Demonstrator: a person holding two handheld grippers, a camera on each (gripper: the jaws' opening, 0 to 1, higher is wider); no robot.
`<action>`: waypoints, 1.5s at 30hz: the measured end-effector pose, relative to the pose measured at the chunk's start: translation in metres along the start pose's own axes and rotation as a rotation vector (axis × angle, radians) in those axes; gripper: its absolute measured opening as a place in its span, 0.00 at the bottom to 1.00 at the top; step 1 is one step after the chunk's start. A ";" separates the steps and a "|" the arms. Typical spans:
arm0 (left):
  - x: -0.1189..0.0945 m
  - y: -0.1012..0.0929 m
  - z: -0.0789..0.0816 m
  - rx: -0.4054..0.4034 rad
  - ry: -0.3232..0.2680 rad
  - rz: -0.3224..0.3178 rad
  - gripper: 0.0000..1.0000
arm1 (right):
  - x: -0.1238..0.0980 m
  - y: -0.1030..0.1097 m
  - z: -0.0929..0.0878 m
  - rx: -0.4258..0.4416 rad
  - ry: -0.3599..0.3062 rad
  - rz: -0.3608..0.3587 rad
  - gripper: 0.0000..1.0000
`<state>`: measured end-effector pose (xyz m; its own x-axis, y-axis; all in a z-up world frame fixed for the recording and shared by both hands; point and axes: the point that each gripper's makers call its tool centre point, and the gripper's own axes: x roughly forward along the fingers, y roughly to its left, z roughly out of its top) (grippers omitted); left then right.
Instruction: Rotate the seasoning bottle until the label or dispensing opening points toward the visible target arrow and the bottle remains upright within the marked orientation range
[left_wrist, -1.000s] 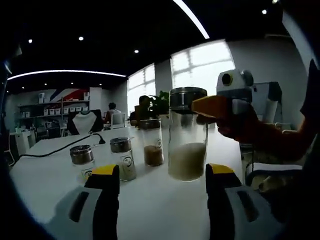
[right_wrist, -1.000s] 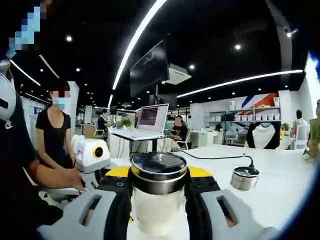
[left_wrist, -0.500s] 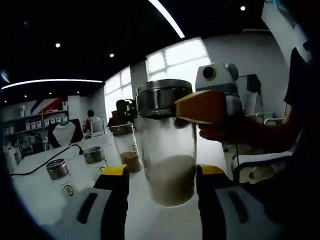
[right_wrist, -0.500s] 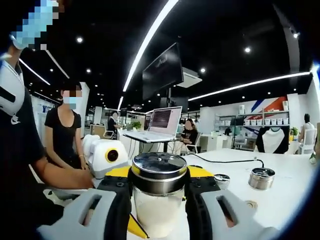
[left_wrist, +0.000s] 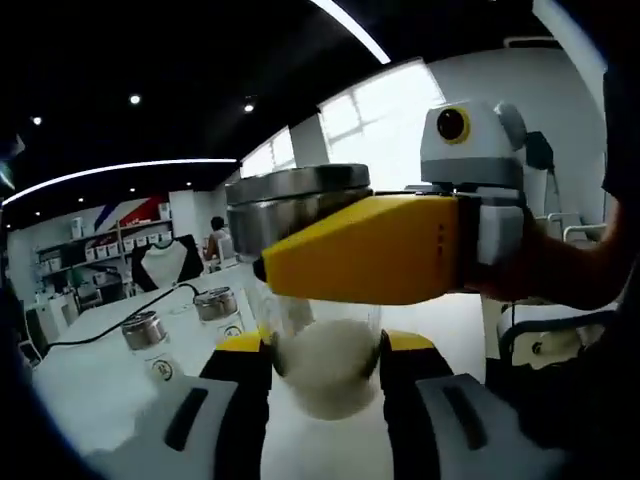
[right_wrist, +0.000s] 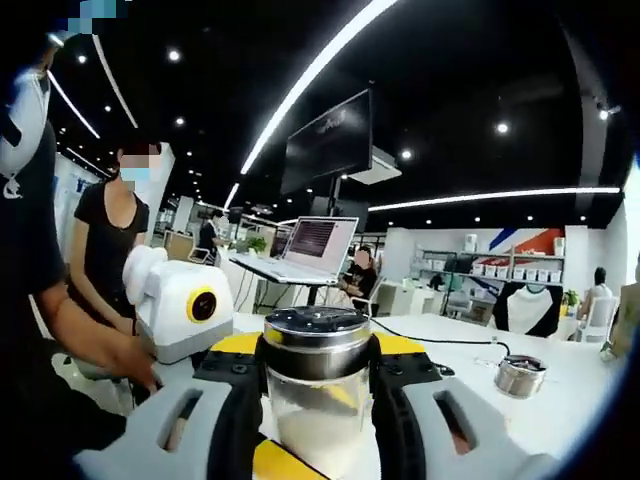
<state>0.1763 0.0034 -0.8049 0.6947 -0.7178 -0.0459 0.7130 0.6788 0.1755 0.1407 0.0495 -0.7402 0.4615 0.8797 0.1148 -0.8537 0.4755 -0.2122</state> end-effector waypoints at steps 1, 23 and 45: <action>-0.002 0.004 0.000 -0.019 0.004 0.033 0.44 | 0.002 -0.003 -0.001 0.037 -0.017 -0.033 0.40; -0.023 -0.031 0.020 -0.229 -0.130 -0.366 0.44 | -0.013 0.012 0.008 0.286 -0.013 0.303 0.39; -0.028 -0.016 0.016 -0.095 -0.101 -0.230 0.43 | -0.001 0.001 0.002 0.236 -0.007 0.139 0.40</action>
<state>0.1442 0.0098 -0.7904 0.5041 -0.8633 0.0251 0.8599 0.5044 0.0785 0.1395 0.0494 -0.7388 0.3345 0.9363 0.1071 -0.9419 0.3359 0.0058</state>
